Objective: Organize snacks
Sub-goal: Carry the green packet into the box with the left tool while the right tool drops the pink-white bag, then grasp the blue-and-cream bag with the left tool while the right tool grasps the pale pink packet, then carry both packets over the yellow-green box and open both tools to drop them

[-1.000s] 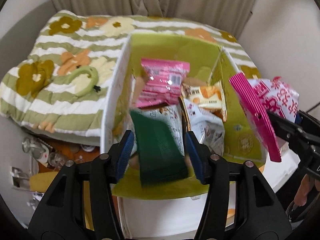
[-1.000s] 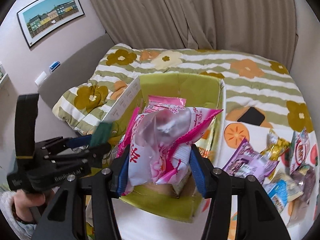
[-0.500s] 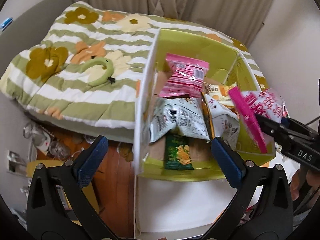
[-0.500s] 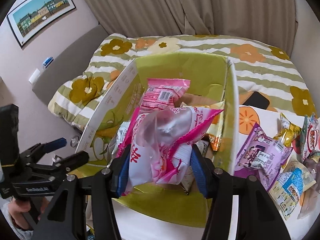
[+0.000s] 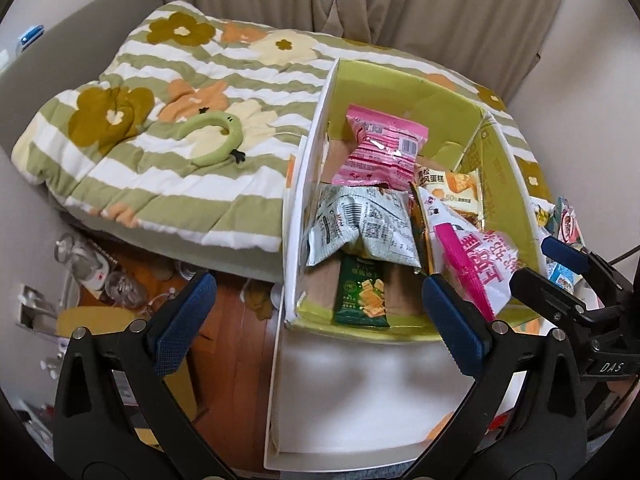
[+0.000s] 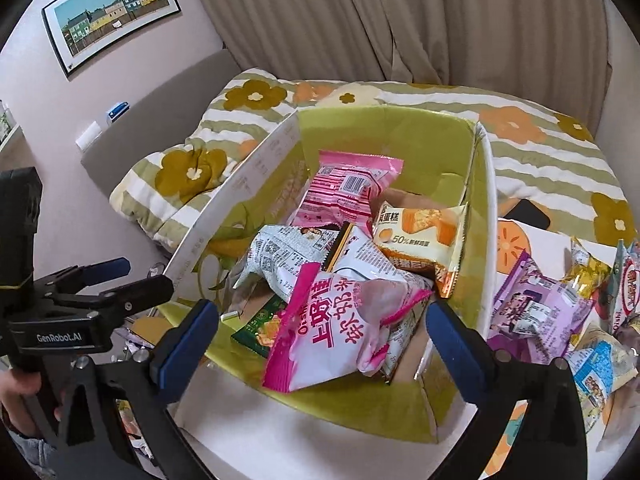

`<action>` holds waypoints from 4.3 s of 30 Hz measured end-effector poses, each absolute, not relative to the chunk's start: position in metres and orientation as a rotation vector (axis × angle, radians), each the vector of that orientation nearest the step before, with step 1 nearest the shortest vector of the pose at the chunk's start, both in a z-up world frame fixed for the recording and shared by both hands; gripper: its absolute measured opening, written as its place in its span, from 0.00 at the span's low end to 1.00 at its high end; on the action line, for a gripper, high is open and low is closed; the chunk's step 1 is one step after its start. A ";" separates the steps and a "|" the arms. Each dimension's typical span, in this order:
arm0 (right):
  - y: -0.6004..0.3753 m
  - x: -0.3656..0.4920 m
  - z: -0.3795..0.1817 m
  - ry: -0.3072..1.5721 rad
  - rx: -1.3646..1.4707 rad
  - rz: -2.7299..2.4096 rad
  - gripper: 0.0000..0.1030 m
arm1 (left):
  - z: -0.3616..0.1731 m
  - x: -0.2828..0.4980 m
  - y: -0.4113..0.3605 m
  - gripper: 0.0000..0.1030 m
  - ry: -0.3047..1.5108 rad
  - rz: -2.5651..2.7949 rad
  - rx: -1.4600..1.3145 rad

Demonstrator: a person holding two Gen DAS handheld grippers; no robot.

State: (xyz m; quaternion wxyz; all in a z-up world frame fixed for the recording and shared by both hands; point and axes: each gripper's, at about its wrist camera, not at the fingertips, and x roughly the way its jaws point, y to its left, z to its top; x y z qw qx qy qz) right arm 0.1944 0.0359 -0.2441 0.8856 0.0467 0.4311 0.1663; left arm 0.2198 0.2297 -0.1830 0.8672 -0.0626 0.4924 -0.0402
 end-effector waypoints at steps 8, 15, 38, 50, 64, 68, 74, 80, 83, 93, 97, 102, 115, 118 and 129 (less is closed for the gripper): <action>0.026 0.175 -0.220 0.852 0.083 0.319 1.00 | -0.153 0.204 0.221 0.99 0.967 -0.098 -0.119; -0.005 0.140 -0.192 0.778 0.096 0.233 1.00 | -0.128 0.197 0.186 0.99 0.909 -0.208 -0.087; -0.227 0.052 -0.210 0.818 0.147 -0.219 1.00 | -0.146 0.198 -0.075 0.99 0.932 -0.656 0.139; -0.301 0.056 -0.284 0.942 0.201 -0.260 1.00 | -0.235 0.213 -0.212 0.99 1.063 -0.661 0.411; -0.306 0.092 -0.348 1.026 0.100 -0.257 1.00 | -0.312 0.234 -0.245 0.93 1.173 -0.632 0.558; -0.308 0.105 -0.359 1.066 0.103 -0.267 1.00 | -0.321 0.236 -0.247 0.86 1.183 -0.629 0.574; -0.306 0.118 -0.368 1.105 0.100 -0.255 1.00 | -0.326 0.240 -0.246 0.77 1.195 -0.627 0.578; -0.300 0.121 -0.368 1.110 0.100 -0.220 0.97 | -0.331 0.247 -0.243 0.76 1.193 -0.625 0.585; -0.305 0.129 -0.373 1.129 0.089 -0.232 0.89 | -0.331 0.251 -0.242 0.75 1.194 -0.618 0.569; -0.312 0.132 -0.376 1.135 0.110 -0.248 0.69 | -0.329 0.237 -0.243 0.53 1.139 -0.602 0.647; -0.316 0.130 -0.374 1.133 0.126 -0.247 0.60 | -0.323 0.232 -0.240 0.52 1.133 -0.598 0.636; -0.315 0.126 -0.372 1.140 0.161 -0.240 0.59 | -0.311 0.222 -0.238 0.52 1.126 -0.591 0.635; -0.300 0.078 -0.324 1.083 0.188 -0.301 0.58 | -0.248 0.192 -0.195 0.52 1.071 -0.613 0.500; -0.290 0.069 -0.300 1.040 0.191 -0.314 0.58 | -0.224 0.190 -0.181 0.52 1.030 -0.620 0.459; -0.229 0.090 -0.235 0.933 0.091 -0.262 0.58 | -0.152 0.206 -0.093 0.52 0.898 -0.540 0.311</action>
